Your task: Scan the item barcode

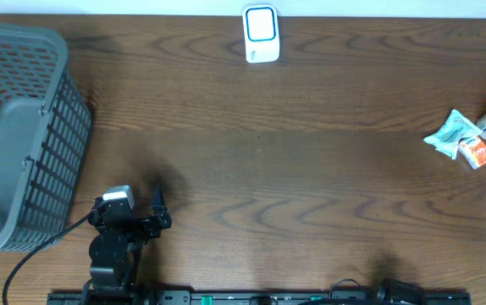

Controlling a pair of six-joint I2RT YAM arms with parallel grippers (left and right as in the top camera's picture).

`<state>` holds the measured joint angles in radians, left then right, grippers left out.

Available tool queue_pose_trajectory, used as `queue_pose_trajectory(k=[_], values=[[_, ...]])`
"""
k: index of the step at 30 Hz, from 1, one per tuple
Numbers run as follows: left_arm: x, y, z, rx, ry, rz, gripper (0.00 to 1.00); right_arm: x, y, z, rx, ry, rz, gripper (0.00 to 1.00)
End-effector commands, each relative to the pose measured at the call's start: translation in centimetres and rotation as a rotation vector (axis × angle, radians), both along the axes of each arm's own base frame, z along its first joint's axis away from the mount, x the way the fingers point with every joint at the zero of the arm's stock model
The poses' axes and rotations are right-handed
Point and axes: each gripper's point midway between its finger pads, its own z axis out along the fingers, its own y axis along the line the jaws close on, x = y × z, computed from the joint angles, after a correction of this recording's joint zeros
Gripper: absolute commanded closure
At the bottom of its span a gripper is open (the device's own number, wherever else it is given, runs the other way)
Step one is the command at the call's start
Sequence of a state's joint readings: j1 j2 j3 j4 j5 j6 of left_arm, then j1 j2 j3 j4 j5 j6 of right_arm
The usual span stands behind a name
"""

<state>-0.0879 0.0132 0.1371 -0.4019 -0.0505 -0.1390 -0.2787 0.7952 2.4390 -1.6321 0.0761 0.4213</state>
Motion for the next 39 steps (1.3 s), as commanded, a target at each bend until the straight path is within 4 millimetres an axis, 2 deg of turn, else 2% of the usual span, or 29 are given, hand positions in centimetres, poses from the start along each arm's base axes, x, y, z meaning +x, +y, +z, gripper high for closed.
queue_pose_trajectory(k=[1,6,11,15,19,22,29,34,39], values=[[-0.2,-0.2,-1.1,-0.011,0.034,-0.004,0.02,-1.6,-1.2,0.3,-0.026,-0.035,-0.057,0.01],[-0.2,-0.2,-1.1,-0.011,0.034,-0.004,0.02,-3.6,-1.2,2.1,-0.121,-0.142,-0.011,0.01],[-0.2,-0.2,-1.1,-0.011,0.034,-0.004,0.02,-4.5,-1.1,3.8,-0.198,-0.256,0.080,0.01],[-0.2,-0.2,-1.1,-0.011,0.034,-0.004,0.02,-4.1,-1.2,4.4,-0.223,-0.335,0.144,0.01],[-0.2,-0.2,-1.1,-0.011,0.034,-0.004,0.02,-2.7,-1.2,3.9,-0.224,-0.396,0.179,0.01],[-0.2,-0.2,-1.1,-0.011,0.034,-0.004,0.02,-1.2,-1.2,2.6,-0.223,-0.428,0.195,0.01],[-0.2,-0.2,-1.1,-0.011,0.034,-0.004,0.02,4.2,-1.0,-3.1,-0.239,-0.450,0.198,0.01],[-0.2,-0.2,-1.1,-0.011,0.034,-0.004,0.02,10.0,-0.5,-8.2,-0.260,-0.452,0.207,0.01],[-0.2,-0.2,-1.1,-0.011,0.034,-0.004,0.02,14.3,0.6,-12.6,-0.273,-0.438,0.256,0.01]])
